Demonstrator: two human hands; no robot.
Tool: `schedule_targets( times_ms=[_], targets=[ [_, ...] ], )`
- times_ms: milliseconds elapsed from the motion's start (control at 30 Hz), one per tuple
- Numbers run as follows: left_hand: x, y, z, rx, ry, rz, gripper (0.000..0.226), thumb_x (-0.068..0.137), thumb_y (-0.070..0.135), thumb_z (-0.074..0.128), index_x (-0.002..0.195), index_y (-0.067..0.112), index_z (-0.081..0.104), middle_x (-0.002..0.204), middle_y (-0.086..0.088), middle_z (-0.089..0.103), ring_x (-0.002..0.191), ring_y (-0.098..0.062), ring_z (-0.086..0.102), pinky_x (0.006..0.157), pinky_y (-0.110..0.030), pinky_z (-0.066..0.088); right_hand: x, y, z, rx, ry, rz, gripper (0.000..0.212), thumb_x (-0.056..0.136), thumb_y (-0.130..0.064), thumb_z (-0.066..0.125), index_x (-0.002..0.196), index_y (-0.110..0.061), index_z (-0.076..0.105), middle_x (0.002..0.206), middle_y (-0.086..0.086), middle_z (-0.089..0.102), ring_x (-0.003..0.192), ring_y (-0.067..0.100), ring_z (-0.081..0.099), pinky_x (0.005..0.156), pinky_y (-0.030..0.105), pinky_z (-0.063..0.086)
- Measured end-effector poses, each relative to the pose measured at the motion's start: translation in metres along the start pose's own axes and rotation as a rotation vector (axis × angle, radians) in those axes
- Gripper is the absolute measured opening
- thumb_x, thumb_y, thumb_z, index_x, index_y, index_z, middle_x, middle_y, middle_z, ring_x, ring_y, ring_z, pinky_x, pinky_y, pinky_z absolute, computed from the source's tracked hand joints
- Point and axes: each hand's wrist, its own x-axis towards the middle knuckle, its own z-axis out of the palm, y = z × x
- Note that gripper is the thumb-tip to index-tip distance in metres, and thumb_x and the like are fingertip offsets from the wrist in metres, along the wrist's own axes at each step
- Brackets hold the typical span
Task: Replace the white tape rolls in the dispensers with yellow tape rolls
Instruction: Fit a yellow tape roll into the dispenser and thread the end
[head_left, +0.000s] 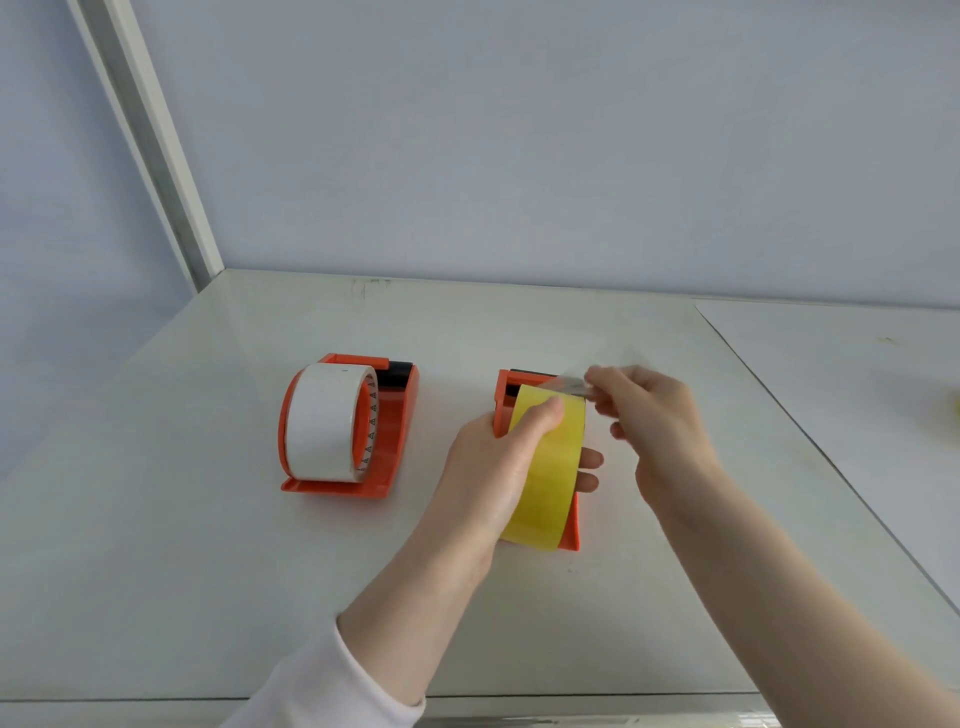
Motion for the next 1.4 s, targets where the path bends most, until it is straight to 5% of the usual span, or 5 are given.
schedule_targets(
  times_ms=[500, 667, 967, 1200, 1400],
  targets=[
    [-0.009, -0.007, -0.002, 0.037, -0.043, 0.082, 0.019, 0.088, 0.031, 0.056, 0.093, 0.015, 0.065, 0.061, 0.0, 0.073, 0.051, -0.012, 0.067, 0.052, -0.024, 0.055, 0.014, 0.013, -0.008, -0.233, 0.01, -0.195, 0.019, 0.077, -0.011, 0.066, 0.063, -0.021, 0.057, 0.07, -0.004, 0.058, 0.066, 0.012, 0.051, 0.055, 0.022, 0.039],
    [-0.008, -0.007, -0.005, 0.096, -0.091, 0.08, 0.021, 0.089, 0.032, 0.054, 0.095, 0.014, 0.063, 0.061, 0.002, 0.073, 0.052, -0.011, 0.068, 0.049, -0.023, 0.055, 0.025, 0.002, -0.007, -0.291, -0.037, -0.323, 0.012, 0.073, -0.018, 0.073, 0.069, -0.023, 0.062, 0.072, -0.012, 0.061, 0.063, 0.008, 0.049, 0.063, 0.021, 0.04],
    [-0.006, -0.009, -0.01, 0.103, -0.13, 0.084, 0.025, 0.089, 0.033, 0.052, 0.095, 0.012, 0.063, 0.063, 0.0, 0.074, 0.054, -0.013, 0.069, 0.052, -0.024, 0.055, 0.041, -0.002, -0.004, -0.348, -0.169, -0.341, 0.008, 0.071, -0.02, 0.074, 0.077, -0.016, 0.073, 0.094, 0.0, 0.074, 0.081, 0.023, 0.059, 0.079, 0.038, 0.05],
    [-0.006, -0.01, -0.011, 0.092, -0.138, 0.092, 0.026, 0.09, 0.032, 0.051, 0.097, 0.01, 0.063, 0.063, -0.002, 0.074, 0.054, -0.013, 0.069, 0.05, -0.023, 0.055, 0.039, 0.006, -0.002, -0.436, -0.222, -0.564, 0.01, 0.078, -0.015, 0.069, 0.075, -0.025, 0.069, 0.081, -0.022, 0.065, 0.071, -0.01, 0.052, 0.064, 0.008, 0.037],
    [-0.003, -0.008, -0.012, 0.125, -0.137, 0.086, 0.027, 0.088, 0.036, 0.052, 0.096, 0.012, 0.063, 0.063, -0.002, 0.074, 0.056, -0.014, 0.07, 0.052, -0.024, 0.055, 0.048, 0.012, -0.006, -0.495, -0.179, -0.587, 0.004, 0.075, -0.022, 0.071, 0.075, -0.026, 0.069, 0.092, -0.001, 0.074, 0.087, 0.019, 0.06, 0.071, 0.027, 0.043]
  ],
)
